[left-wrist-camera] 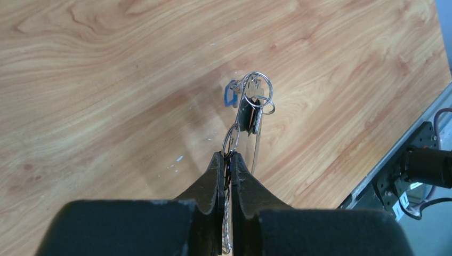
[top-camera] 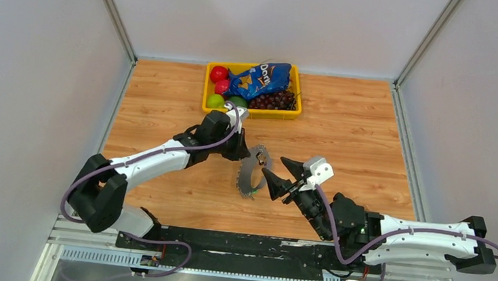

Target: Put the keys on the keyring

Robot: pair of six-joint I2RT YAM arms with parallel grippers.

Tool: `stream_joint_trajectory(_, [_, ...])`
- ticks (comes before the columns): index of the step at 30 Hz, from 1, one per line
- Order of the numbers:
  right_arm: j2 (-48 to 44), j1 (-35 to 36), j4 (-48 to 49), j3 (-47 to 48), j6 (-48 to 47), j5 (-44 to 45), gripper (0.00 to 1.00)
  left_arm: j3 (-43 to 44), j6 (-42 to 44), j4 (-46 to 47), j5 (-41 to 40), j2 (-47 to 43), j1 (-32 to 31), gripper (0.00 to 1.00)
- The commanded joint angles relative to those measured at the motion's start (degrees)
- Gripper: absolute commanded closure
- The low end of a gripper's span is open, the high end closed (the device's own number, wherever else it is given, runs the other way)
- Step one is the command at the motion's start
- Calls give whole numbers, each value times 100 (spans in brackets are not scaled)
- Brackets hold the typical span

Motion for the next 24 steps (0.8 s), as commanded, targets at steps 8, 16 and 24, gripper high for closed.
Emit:
stream_joint_trajectory(8, [439,-500,-720,243,829,-299,32,155,-480,221,125,886,440,54])
stream_joint_trajectory(16, [843,-1584,-1328,509,1523,-1096,19,237,-362,-277,-448,331,440,0])
stream_joint_trajectory(24, [1187,-2212,-1668,636,1639,-1222,0,374,-104,-934,-1078,-965,440,0])
